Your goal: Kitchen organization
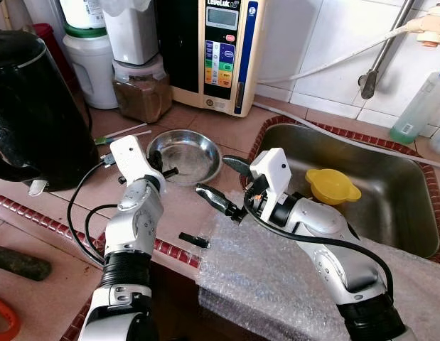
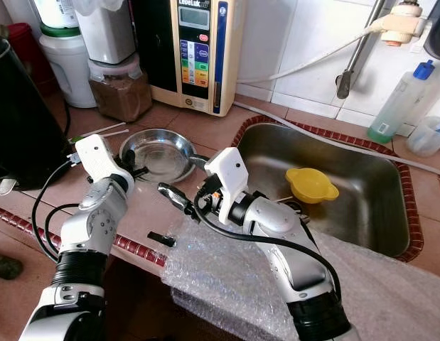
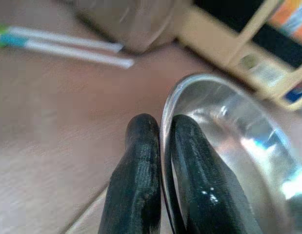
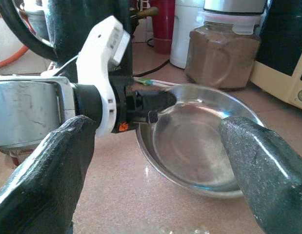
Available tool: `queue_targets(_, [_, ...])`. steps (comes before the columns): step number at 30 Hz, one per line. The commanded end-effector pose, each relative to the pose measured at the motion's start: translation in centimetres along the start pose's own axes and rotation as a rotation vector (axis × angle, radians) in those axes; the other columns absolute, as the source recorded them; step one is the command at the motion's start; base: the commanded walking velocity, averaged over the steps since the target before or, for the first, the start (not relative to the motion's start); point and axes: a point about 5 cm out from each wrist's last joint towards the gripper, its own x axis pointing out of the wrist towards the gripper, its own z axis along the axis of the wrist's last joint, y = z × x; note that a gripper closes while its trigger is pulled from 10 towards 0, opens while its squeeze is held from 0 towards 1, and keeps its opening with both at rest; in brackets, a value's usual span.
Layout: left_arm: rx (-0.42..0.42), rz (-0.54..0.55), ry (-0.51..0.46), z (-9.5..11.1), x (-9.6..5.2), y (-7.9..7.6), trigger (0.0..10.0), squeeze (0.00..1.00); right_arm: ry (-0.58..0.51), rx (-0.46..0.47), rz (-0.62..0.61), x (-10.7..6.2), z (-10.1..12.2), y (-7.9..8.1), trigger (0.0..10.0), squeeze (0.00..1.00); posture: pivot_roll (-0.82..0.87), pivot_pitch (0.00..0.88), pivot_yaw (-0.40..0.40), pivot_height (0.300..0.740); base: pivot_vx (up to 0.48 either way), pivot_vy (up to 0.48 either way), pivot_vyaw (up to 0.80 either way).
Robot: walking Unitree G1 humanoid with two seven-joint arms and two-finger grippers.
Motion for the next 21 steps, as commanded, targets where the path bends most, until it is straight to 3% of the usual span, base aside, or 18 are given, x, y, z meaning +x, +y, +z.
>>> queue_targets(1, [-0.008,-0.076,-0.058,0.8,-0.3,-1.3,0.0,0.0,0.004,-0.003,-0.012,0.0,0.3,-0.5,10.0,0.0,-0.07,0.054,-0.013,0.74,0.0,0.0,0.0])
queue_targets(7, [-0.049,-0.16,-0.129,1.5,-0.7,-2.5,0.0,0.0,-0.024,-0.017,-0.078,0.2,0.8,-1.4,10.0,0.0,-0.06,0.051,-0.014,0.74,0.0,0.0,0.0])
queue_targets(12, [-0.021,-0.227,-0.232,2.5,-1.2,-3.2,0.0,0.0,-0.129,-0.032,-0.302,-0.1,2.5,-4.3,10.0,0.0,-0.06,0.048,-0.012,0.74,0.0,0.0,0.0])
queue_targets(17, [-0.052,-0.29,-0.256,2.7,-1.6,-4.4,0.0,0.0,-0.217,0.027,-0.509,-1.4,3.8,-7.3,10.0,0.0,-0.06,0.044,-0.011,0.74,0.0,0.0,0.0])
queue_targets(21, [-0.058,-0.335,-0.273,2.7,-1.9,-5.0,0.0,0.0,-0.221,0.055,-0.546,-1.7,3.5,-7.9,10.0,0.0,-0.06,0.042,-0.009,0.74,0.0,0.0,0.0])
